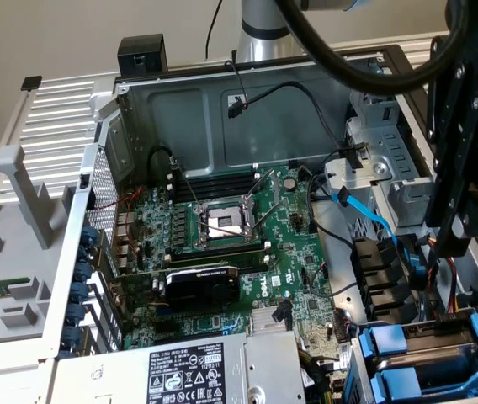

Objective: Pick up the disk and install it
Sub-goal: 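Insert the first disk wire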

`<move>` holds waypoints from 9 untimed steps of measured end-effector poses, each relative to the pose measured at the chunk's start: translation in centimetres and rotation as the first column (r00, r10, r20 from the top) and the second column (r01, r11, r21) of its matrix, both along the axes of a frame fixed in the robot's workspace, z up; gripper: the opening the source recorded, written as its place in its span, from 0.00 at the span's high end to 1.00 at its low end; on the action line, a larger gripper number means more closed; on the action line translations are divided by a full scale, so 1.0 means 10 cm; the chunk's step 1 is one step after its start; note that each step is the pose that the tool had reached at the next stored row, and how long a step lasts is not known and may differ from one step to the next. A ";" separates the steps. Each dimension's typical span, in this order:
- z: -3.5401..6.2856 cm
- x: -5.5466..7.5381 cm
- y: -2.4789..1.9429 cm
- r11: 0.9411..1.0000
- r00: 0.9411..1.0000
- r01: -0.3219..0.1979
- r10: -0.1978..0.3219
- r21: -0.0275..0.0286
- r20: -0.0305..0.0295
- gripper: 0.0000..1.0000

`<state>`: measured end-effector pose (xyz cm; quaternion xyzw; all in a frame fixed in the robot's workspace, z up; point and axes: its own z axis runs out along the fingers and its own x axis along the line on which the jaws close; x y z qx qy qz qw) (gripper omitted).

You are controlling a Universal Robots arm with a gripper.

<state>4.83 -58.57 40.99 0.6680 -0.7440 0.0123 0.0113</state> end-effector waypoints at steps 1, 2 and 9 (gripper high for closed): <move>0.000 0.00 0.000 1.000 1.000 0.000 0.000 0.000 0.000 0.69; 0.000 0.00 0.000 1.000 1.000 0.000 0.000 0.000 0.000 0.69; -0.003 0.00 0.101 0.999 1.000 0.000 0.000 -0.039 -0.007 0.69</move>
